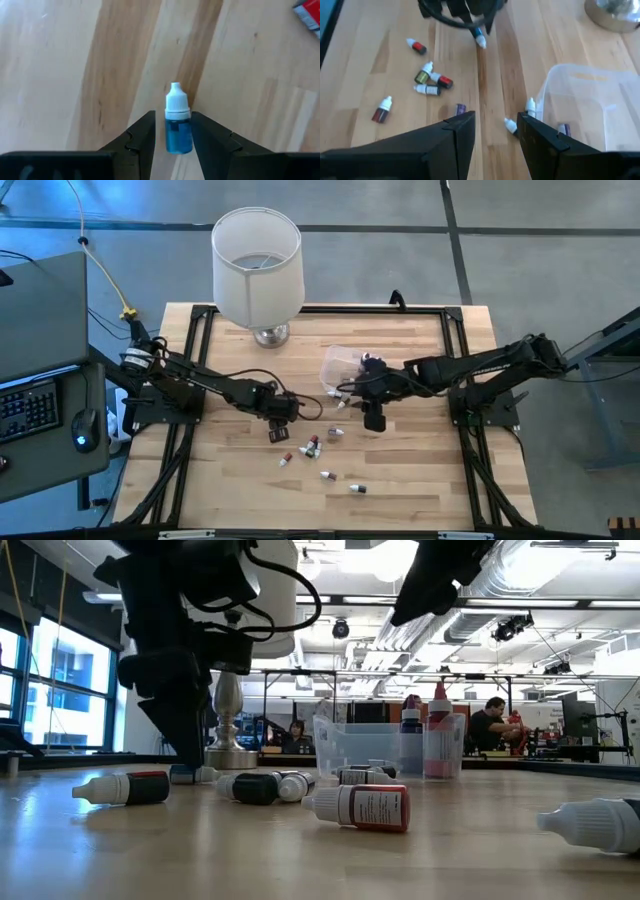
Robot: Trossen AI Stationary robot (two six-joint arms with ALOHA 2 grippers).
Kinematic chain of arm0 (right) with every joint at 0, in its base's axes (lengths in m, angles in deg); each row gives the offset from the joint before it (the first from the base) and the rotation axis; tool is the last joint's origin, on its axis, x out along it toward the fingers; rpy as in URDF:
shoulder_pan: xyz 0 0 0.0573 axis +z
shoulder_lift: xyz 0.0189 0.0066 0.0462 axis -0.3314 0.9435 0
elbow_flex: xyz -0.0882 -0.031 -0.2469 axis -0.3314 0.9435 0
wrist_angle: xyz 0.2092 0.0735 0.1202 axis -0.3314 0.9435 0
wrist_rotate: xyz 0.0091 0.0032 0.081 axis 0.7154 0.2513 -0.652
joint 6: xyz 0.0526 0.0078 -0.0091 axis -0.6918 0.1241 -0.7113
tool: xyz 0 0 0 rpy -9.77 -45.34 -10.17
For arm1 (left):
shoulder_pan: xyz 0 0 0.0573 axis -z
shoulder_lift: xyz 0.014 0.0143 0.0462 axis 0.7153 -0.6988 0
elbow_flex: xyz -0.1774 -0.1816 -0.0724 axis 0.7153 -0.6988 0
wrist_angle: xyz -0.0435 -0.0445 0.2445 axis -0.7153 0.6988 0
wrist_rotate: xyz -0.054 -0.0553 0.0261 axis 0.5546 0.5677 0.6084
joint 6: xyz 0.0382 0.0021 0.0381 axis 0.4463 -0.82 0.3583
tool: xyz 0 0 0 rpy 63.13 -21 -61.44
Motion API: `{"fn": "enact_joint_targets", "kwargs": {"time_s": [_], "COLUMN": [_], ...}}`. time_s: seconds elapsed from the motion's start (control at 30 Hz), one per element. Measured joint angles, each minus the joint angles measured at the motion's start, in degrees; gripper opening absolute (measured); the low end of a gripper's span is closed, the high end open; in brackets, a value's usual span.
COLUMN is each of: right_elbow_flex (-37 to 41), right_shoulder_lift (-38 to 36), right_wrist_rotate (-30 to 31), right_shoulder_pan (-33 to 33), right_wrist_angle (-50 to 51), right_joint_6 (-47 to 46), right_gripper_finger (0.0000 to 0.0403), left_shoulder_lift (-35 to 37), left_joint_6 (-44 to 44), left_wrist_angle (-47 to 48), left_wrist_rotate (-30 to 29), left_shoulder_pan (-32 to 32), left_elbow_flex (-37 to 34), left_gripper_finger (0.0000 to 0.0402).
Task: Pick & Place food coloring
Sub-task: Put the left small blue food coloring bottle into the transparent bin
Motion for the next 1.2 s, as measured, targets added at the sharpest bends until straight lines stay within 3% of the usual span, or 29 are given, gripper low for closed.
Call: {"fn": "enact_joint_targets", "kwargs": {"time_s": [0.13,0.37,0.53,0.73,0.9,1.1,1.2], "right_elbow_flex": [0.0,0.0,0.0,0.1,0.1,0.1,3.4], "right_shoulder_lift": [0.0,0.0,0.0,0.0,0.0,-0.6,-1.7], "right_wrist_rotate": [-0.9,-10.5,-10.6,-5.9,4.5,3.9,4.0], "right_shoulder_pan": [0.0,0.6,3.8,10.2,16.0,23.1,26.3], "right_wrist_angle": [-1.2,-0.1,1.5,6.8,11.5,13.9,6.0], "right_joint_6": [-2.2,-7.1,-8.2,-11.3,-16.1,-14.7,-12.9], "right_gripper_finger": [0.0139,0.0139,0.0139,0.0139,0.0139,0.0139,0.0139], "left_shoulder_lift": [0.0,-3.4,-5.9,-6.1,-6.3,-6.8,-6.6], "left_joint_6": [1.1,1.4,1.0,0.8,0.4,2.4,4.3], "left_wrist_angle": [0.0,-1.1,-1.9,-2.3,-1.4,-0.9,-0.9], "left_wrist_rotate": [-0.9,1.9,2.4,2.4,2.4,1.3,-0.5], "left_shoulder_pan": [0.0,0.0,0.0,0.0,0.0,0.0,0.0], "left_elbow_flex": [0.0,0.1,0.2,0.2,1.6,7.4,11.8], "left_gripper_finger": [0.0122,0.0122,0.0122,0.0109,0.0066,0.0078,0.0086]}}
